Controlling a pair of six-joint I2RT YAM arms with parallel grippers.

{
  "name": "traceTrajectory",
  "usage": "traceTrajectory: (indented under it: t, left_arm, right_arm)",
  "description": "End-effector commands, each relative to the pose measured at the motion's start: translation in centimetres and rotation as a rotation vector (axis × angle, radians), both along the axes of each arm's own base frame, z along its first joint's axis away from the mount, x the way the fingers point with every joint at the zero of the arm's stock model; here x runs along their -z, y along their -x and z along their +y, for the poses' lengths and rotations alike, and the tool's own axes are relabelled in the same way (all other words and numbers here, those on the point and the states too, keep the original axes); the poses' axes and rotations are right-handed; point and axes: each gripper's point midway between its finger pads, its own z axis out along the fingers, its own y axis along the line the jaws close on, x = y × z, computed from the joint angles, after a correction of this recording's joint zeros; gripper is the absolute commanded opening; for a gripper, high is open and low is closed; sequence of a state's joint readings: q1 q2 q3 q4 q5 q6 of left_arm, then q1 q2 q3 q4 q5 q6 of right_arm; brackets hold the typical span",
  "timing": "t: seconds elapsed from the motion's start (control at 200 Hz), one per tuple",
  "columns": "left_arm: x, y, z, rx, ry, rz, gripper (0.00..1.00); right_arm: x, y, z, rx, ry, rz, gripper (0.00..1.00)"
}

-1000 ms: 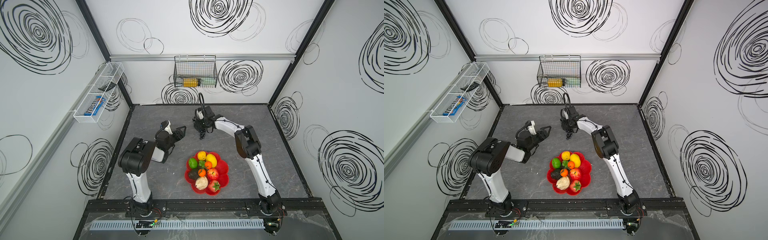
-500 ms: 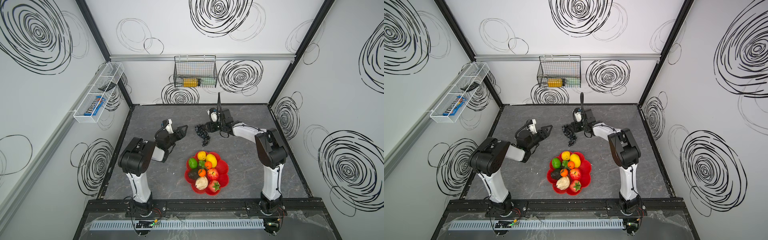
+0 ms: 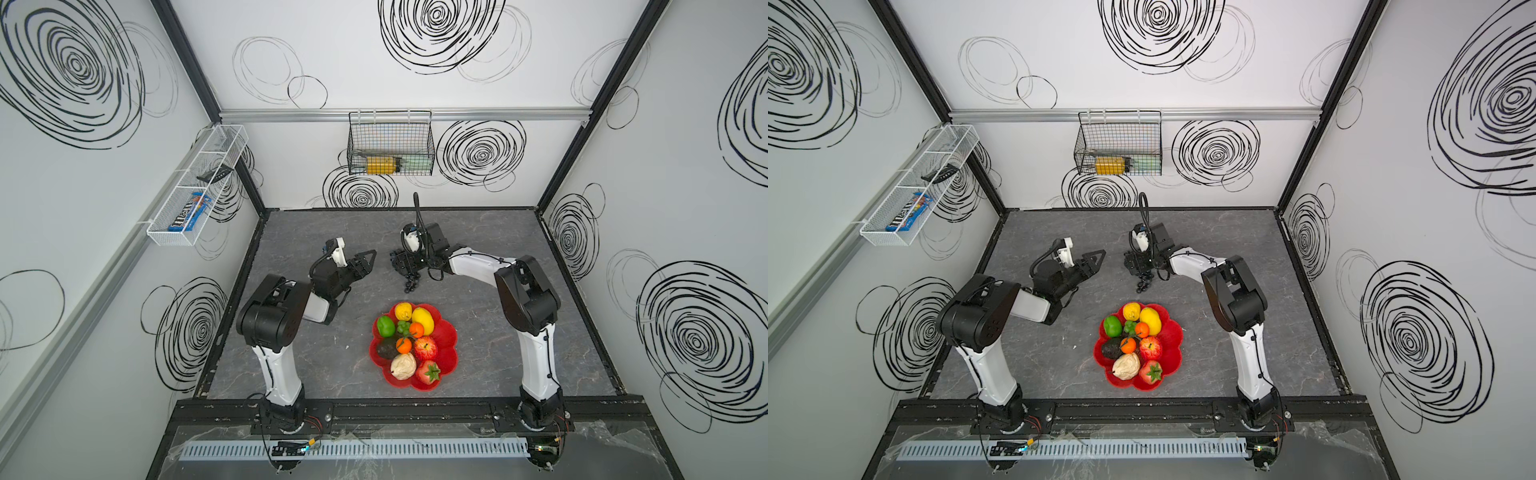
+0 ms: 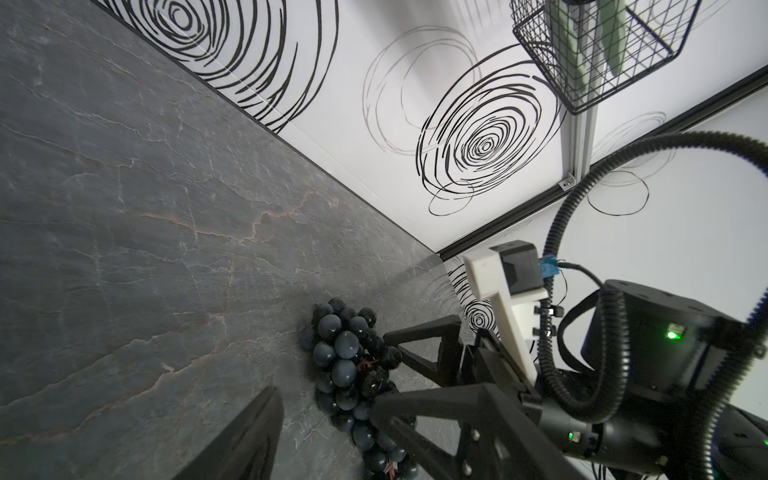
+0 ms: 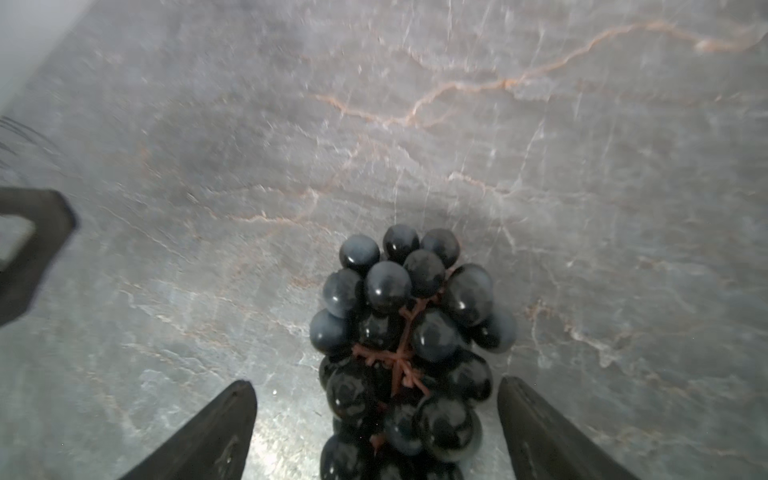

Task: Place and organize the fake fruits in the fruit bowl
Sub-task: 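Lift the grapes with the right gripper and carry them toward the bowl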

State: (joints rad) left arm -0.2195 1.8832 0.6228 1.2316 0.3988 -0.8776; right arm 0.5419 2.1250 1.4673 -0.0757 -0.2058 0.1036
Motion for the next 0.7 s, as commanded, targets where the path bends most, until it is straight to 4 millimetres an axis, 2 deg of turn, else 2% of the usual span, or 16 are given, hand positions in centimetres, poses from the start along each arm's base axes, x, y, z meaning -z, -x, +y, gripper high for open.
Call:
traceTrajectory:
  t: [0.0,0.13,0.29,0.435,0.565,0.696]
  left_arm:
    - [-2.1,-0.2,0.1,-0.007,0.007,-0.085,0.79]
    - [-2.1,-0.2,0.1,-0.007,0.007,-0.086,0.79]
    - [-2.1,-0.3,0.2,-0.01,0.007,-0.086,0.79]
    - [-2.1,-0.3,0.3,-0.015,0.007,-0.086,0.79]
    - [-2.0,-0.3,0.4,-0.016,0.009,-0.085,0.78]
    - [-2.1,-0.3,0.4,-0.017,0.011,-0.087,0.78]
  right_arm:
    - [1.5,-0.1,-0.6,0.013,0.083,0.025,0.94]
    - [2.7,0.0,-0.7,0.021,0.148,0.03,0.9]
    - [3.8,0.1,-0.4,0.014,0.22,0.031,0.79]
    - [4.6,0.1,-0.4,0.012,0.25,0.039,0.62]
    - [3.8,0.0,-0.2,0.015,0.23,0.024,0.52]
    - [1.5,0.1,0.0,0.006,0.155,-0.005,0.49]
